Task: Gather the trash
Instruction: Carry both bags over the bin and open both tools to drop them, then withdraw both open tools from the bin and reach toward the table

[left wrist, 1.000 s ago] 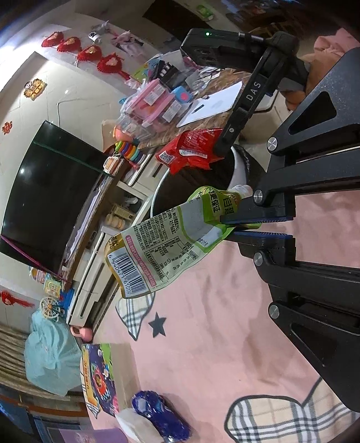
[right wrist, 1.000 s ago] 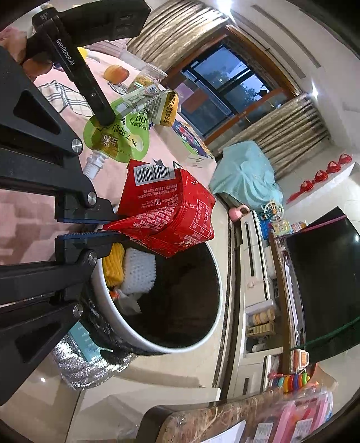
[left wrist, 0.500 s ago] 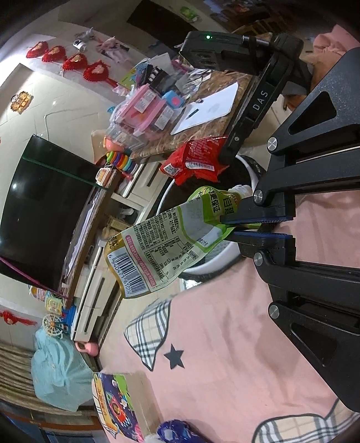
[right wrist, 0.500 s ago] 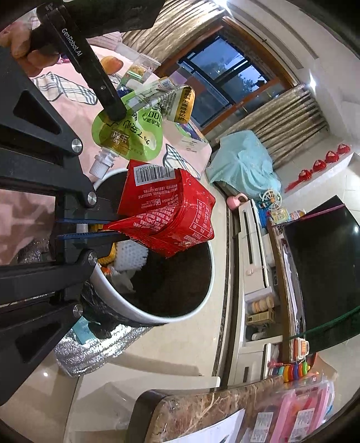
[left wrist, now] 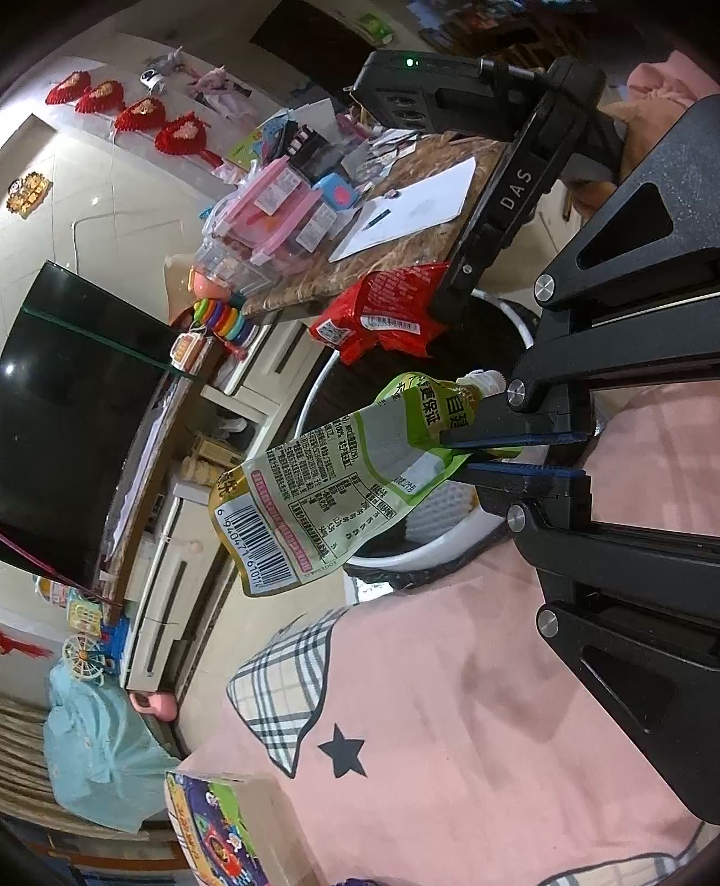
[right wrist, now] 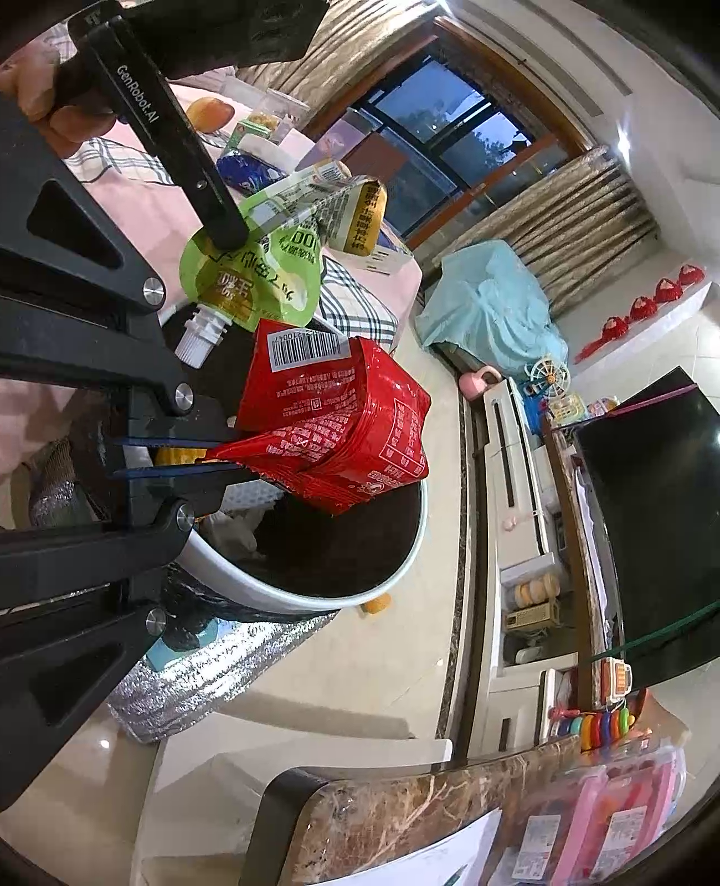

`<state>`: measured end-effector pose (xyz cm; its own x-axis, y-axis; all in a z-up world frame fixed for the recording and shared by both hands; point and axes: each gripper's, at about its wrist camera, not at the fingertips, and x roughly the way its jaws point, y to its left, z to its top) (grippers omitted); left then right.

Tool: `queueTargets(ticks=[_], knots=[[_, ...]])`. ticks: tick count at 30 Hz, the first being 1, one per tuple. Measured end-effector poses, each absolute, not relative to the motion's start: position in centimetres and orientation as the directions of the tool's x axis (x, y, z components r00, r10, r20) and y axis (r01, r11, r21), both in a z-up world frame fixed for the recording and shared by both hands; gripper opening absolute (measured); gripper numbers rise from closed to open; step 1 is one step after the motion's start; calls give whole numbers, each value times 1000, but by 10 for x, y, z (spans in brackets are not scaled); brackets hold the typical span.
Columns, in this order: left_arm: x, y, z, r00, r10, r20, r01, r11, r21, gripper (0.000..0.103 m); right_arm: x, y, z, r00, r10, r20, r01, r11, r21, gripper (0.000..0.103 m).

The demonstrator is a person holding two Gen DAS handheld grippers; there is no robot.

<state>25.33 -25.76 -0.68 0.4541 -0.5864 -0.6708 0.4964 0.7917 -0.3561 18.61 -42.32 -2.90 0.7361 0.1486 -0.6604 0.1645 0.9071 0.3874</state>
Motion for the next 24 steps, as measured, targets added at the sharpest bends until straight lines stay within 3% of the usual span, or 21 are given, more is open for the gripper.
queueTargets(ticks=[11,16,19,21,22,24], knots=[[264,-268,-17,430,-578,-694,488,795,-360,4,198,-431,-34,717,154,-680,174,905,388,5],[268,-268,-19,416,-580,-700,467,797,-382,10,202,-431,-33,713,159,-683,174,903,392,11],[267,-266,-20,419,-578,-700,463,799,-383,16,201,-433,-31,719,160,-676,177,899,400,27],[266,-262,-20,422,-577,-699,457,801,-386,18,200,-433,-30,725,161,-670,175,897,405,47],[265,-261,-20,422,-578,-699,455,802,-388,19,200,-432,-30,728,160,-666,175,897,407,51],[264,-257,-20,426,-575,-699,451,804,-387,21,198,-432,-30,730,156,-666,175,898,403,51]])
